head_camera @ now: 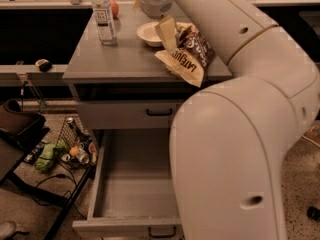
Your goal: Place brown chip bag into middle drawer
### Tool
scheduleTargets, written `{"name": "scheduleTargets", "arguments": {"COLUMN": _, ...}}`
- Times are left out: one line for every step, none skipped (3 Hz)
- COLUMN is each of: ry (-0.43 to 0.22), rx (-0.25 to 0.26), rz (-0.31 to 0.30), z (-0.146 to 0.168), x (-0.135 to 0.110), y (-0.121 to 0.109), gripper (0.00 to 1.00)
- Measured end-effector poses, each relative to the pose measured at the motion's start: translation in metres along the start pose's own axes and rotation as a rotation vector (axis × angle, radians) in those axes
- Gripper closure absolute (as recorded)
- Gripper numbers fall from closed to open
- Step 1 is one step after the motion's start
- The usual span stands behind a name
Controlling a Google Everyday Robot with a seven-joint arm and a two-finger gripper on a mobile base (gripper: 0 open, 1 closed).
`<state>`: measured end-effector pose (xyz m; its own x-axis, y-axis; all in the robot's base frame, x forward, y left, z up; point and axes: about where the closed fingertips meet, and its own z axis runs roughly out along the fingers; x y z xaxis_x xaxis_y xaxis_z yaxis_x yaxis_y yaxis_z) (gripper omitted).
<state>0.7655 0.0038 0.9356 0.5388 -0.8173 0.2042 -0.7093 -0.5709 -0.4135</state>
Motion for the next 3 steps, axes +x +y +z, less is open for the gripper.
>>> {"name": "scheduleTargets", "arguments": {"ry": 0.021, "rx": 0.033, "rz": 0.029, "z": -0.011, "x": 0.017, "y": -0.01, "gripper": 0.0}}
{"name": "scheduleTargets", "arguments": {"ry": 0.022, "rx": 0.032, "rz": 0.029, "z": -0.01, "x": 0.017, "y": -0.01, "gripper": 0.0}}
{"name": "scheduleTargets", "arguments": {"ry": 0.076, "rx": -0.027, "rz": 0.006, "z": -0.005, "x": 0.037, "y": 0.011, "gripper": 0.0}}
